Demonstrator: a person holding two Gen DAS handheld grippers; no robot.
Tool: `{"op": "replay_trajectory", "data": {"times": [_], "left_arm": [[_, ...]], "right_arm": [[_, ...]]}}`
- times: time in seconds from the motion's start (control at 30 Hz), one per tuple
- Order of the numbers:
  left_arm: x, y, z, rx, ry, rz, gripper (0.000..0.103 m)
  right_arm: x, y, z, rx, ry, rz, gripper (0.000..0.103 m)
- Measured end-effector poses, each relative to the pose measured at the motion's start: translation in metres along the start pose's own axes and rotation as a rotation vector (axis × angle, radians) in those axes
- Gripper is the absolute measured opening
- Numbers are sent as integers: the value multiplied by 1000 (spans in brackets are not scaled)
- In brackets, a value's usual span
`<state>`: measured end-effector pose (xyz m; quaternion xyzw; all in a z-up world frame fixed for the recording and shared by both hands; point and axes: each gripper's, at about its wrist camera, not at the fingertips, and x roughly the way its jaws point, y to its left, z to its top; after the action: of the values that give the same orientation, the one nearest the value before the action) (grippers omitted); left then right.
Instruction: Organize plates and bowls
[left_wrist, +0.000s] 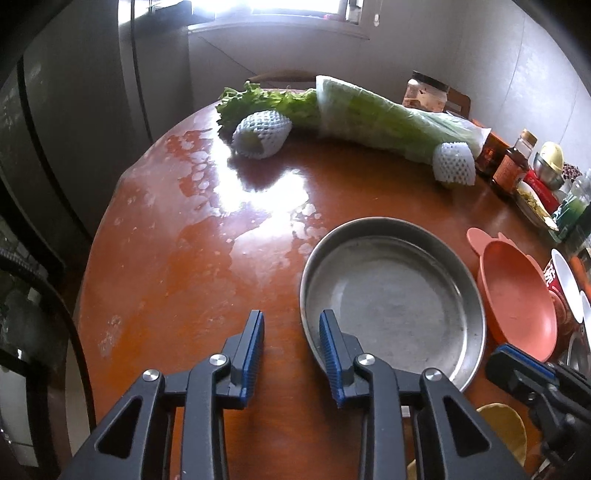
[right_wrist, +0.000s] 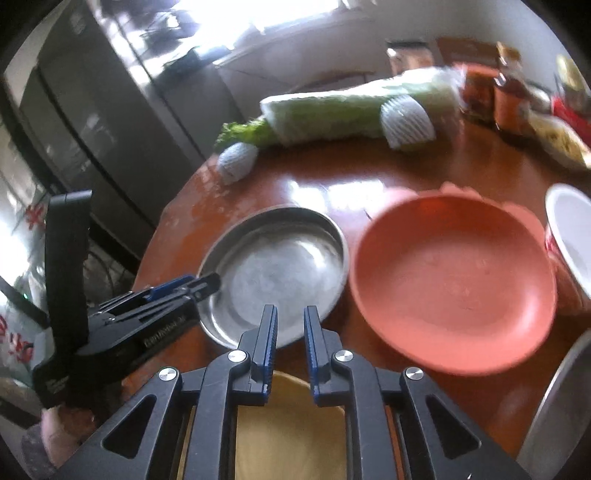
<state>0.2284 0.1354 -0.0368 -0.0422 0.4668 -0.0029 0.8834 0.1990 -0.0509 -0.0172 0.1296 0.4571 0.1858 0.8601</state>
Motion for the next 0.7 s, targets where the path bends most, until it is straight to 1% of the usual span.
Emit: {"op": "replay_trajectory", "data": {"times": [0.1,0.13,0.2,0.27,0.37,0.4,0.43,0.5,0.57,0.7], "left_arm": [[-1,0,0,1,-10,-21,32],[-1,-1,0,5,-14,-25,32],[0,-3,1,10,-10,-34,32],[2,-4,2,12,-7,-46,32],[5,-7,4,24,-12,-44,32],[5,-7,4,27,-13,-47,31],[6,-7,4,31,-13,-54,29],[6,-9,4,42,-17,-40,27],[4,-6,3,31,-23,-44,25],[-8,-3,3,25,-61,-44,24]], "right_arm": [[-2,-8,-2,30,22,2,19],[0,-10,-2,44,35,11,21],[6,-11,-1,62,59,31,21],[13,-10,2,75,67,19,22],[25,-9,5,73,77,-3,22],[29,-9,6,73,78,-8,23],[32,-10,7,70,76,-17,21],[35,-7,8,44,63,-30,20],[36,-4,8,18,47,-52,19],[31,-4,9,15,28,-34,17]]}}
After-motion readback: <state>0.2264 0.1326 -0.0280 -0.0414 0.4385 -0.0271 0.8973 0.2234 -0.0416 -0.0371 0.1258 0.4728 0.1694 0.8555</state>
